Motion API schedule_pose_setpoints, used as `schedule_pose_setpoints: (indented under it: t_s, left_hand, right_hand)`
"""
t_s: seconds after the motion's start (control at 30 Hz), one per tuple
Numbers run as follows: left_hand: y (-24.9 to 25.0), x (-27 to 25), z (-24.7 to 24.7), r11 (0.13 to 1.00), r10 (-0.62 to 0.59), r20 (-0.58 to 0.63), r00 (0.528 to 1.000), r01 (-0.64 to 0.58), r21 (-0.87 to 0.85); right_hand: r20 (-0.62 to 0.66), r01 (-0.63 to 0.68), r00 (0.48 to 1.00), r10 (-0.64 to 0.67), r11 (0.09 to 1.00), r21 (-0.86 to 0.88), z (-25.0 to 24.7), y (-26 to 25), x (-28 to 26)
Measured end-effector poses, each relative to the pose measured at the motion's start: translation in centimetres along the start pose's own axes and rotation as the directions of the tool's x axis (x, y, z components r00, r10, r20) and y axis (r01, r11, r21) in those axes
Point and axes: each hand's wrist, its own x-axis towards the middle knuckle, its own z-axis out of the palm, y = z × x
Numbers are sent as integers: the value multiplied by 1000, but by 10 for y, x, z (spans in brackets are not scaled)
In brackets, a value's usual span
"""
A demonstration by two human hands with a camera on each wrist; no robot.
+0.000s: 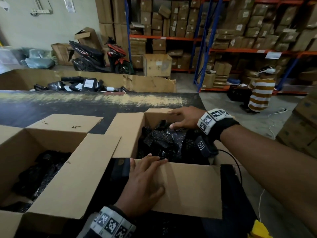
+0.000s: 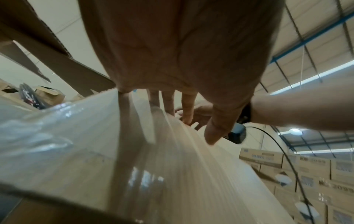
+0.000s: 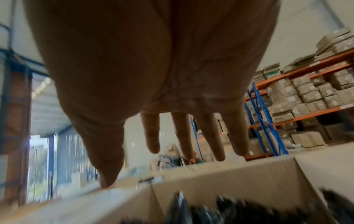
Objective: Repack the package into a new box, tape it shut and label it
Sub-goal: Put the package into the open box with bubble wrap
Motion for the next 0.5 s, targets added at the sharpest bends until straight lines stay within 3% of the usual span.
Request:
schedule_pose_setpoints:
  t_s: [0.1,0.17,0.23,0.3,0.37,0.43,0.5]
  left_hand:
    - [-2,-11,-17,986,-40,-198,979,7,-165]
    - [-4,-19,-27,989,-88,-348,933,39,-145]
    - [-9,-26,-32,978,-192,-391,900,142,-154]
    - [-16,-30,-33,931,-359,-332,872,311,-189]
    - [-20,-30,-31,856,-512,-237,826,467,-222]
    - [-21,-25,-27,787,-605,-147,782,561,-257]
    - [-18,-16,-25,721,-660,-92,746,594,-356]
  right_hand:
    - [-212,20,977,17,984,175,-5,1,-50]
    - [-401,74,915,47,957,281,6,9,-87]
    - [-537,89,834,129,928,361,27,14,-129]
    - [-622,49,744,244,909,415,55,19,-166]
    - [-631,-50,672,388,874,484,89,29,-193]
    - [-554,-172,630,545,793,584,119,41,-209]
    - [-408,-258,665,625,705,660,138,49,-212]
